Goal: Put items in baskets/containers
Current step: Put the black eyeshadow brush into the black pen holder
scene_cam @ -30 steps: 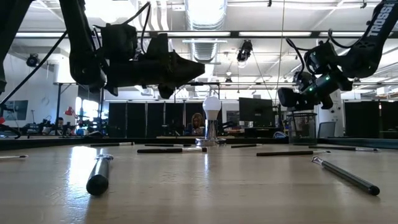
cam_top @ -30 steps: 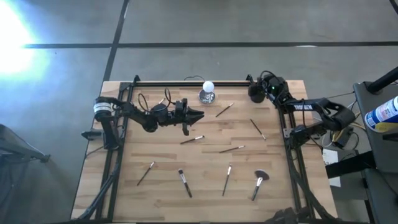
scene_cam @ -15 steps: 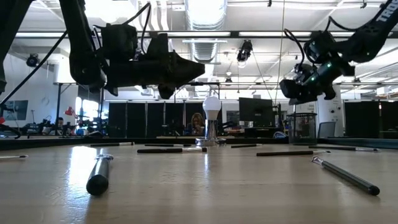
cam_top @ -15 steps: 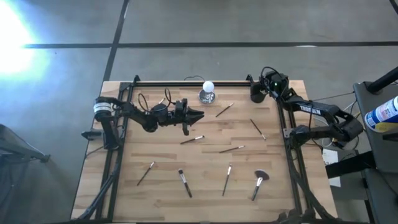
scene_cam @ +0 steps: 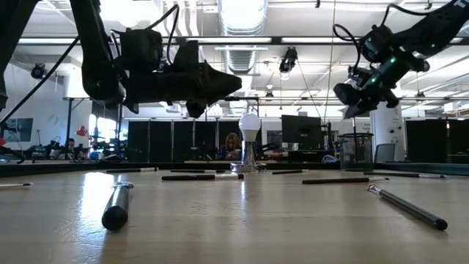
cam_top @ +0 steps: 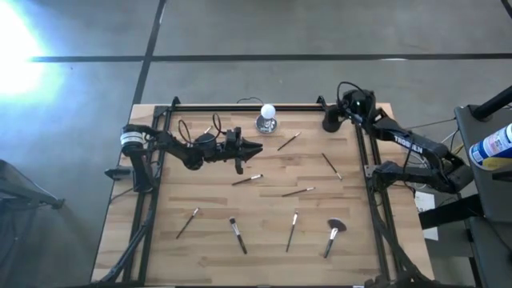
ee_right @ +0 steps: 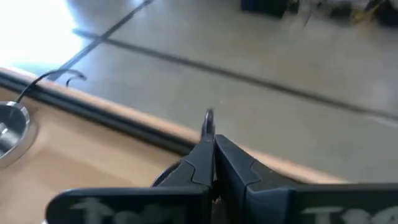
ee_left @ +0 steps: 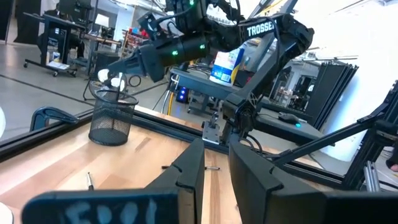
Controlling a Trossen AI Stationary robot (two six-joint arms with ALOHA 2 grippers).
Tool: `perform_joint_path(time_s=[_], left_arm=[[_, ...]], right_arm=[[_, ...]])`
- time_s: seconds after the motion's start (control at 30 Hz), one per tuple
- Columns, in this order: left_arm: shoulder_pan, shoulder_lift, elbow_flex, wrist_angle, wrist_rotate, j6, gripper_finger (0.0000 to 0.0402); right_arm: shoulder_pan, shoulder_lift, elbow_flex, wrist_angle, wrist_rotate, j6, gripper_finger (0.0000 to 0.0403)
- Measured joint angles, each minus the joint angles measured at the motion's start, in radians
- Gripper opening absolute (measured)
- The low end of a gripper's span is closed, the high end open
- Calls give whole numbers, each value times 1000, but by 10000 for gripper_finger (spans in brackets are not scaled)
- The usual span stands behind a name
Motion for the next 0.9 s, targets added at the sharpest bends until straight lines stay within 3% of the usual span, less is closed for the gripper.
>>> perform_joint_path(time_s=[0.3,0.6,0.9], left_arm=[[0,0,0,0,0,-8,69],[0,0,0,0,3,-26,69],[0,0,0,-28,3,-34,69]], right_arm=[[-16,165,226,-312,-35,25,8],[-23,367,349,-355,-34,-6,12],[-22,383,389,-356,-33,-9,83]])
